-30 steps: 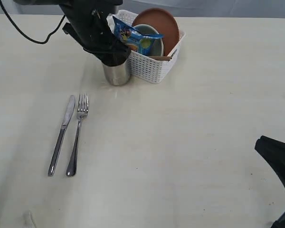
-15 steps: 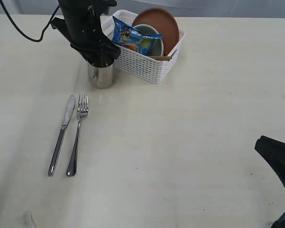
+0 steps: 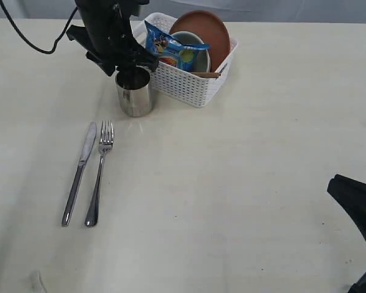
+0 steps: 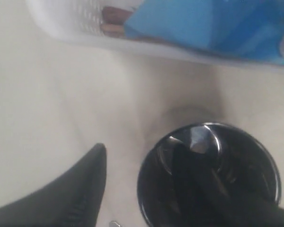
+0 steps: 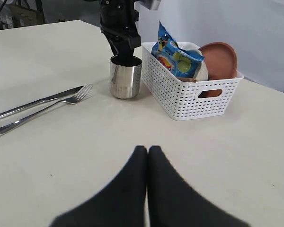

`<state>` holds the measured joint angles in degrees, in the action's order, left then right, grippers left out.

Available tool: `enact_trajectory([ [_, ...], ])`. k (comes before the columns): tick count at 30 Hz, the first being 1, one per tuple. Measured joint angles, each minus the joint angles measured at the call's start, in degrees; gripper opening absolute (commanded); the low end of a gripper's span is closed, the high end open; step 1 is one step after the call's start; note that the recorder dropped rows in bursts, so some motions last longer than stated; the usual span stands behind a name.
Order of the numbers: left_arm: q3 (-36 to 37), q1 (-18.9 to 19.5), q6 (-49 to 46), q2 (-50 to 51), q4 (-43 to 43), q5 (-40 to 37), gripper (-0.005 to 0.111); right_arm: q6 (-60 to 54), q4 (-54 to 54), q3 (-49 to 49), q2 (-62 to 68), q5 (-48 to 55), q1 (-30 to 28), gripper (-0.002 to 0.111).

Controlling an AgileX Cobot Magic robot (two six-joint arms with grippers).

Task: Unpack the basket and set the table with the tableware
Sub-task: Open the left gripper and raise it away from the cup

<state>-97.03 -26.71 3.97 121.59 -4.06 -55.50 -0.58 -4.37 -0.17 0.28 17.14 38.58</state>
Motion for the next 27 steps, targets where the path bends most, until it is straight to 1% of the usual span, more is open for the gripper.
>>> enact_trajectory([
  [4,-1.56,0.00,0.27,-0.21,0.00,0.00,0.044,0.00,0.00,0.00,0.00,0.00,0.00,0.000],
  [9,-2.67,0.25,0.27,-4.21,0.00,0.10,0.042,0.00,0.00,0.00,0.00,0.00,0.00,0.000],
  [11,-2.67,0.65,0.38,-6.28,0.00,0.24,0.036,0.00,0.00,0.00,0.00,0.00,0.00,0.000],
  [14,-1.23,1.44,0.70,-9.83,-0.17,2.38,0.019,0.00,0.00,0.00,0.00,0.00,0.00,0.000],
  [17,3.58,1.91,2.09,-15.23,-0.56,6.11,0.000,0.00,0.00,0.00,0.00,0.00,0.00,0.000],
  [19,8.54,2.02,3.18,-19.45,-0.78,10.07,0.000,0.00,0.00,0.00,0.00,0.00,0.00,0.000],
  [27,34.21,2.02,4.55,-41.24,-1.01,30.59,0.000,0.00,0.00,0.00,0.00,0.00,0.00,0.000],
])
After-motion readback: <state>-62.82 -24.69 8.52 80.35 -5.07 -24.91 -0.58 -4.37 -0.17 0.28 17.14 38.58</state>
